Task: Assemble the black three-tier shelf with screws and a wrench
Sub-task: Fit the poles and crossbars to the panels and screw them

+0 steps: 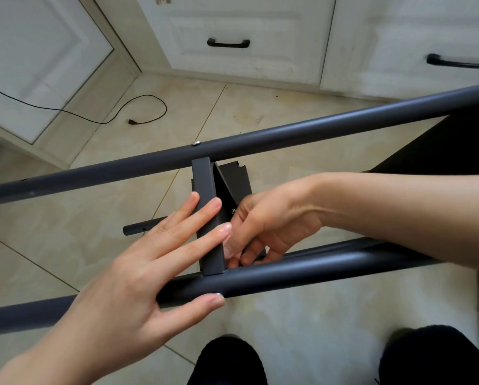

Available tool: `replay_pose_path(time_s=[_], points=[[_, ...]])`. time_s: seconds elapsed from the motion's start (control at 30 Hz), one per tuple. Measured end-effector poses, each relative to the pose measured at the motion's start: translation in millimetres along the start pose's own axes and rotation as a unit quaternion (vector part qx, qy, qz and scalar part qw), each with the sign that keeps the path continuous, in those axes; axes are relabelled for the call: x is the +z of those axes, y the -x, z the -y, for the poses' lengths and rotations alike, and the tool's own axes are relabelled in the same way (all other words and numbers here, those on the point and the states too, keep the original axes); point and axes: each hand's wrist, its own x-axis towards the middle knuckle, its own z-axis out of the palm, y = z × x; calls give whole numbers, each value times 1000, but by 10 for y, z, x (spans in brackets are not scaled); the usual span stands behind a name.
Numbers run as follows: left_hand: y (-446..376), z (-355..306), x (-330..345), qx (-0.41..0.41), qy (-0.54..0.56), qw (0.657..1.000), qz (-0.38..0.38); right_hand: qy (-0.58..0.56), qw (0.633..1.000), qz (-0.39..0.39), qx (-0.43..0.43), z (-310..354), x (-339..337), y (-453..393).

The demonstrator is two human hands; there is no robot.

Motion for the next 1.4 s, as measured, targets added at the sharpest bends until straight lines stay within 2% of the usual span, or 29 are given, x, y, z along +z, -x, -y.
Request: replay_pose_path(time_s=[0.13,0.33,0.57,0.67,0.77,0.93,1.13,1.27,1.4], points=[[-25,0,-9,3,-5,1000,2,14,1000,-14,18,-13,32,-41],[-35,-8,-18,2,-8,1000,3,-23,1000,6,-8,-18,20,-28],[-17,-9,-11,8,-18,1000,-2,20,999,-18,19,-13,47,-73],[-26,3,-8,10,-23,1000,-2,-20,1000,-2,-4,-9,50,-72],[-19,1,3,10,-26,1000,-6,-2,1000,17,2,14,3,-7],[-7,-1,9,11,-25,1000,-6,31,999,-8,36,-6,42,-77],[-11,1,2,10,-31,999,-4,17,1000,9,9,5,4,-14],[-26,3,4,10,-31,999,-5,43,999,-13,13,6,-16,-13],[-40,18,-12,11,-30,999,0,20,1000,-20,8,-8,33,-77]])
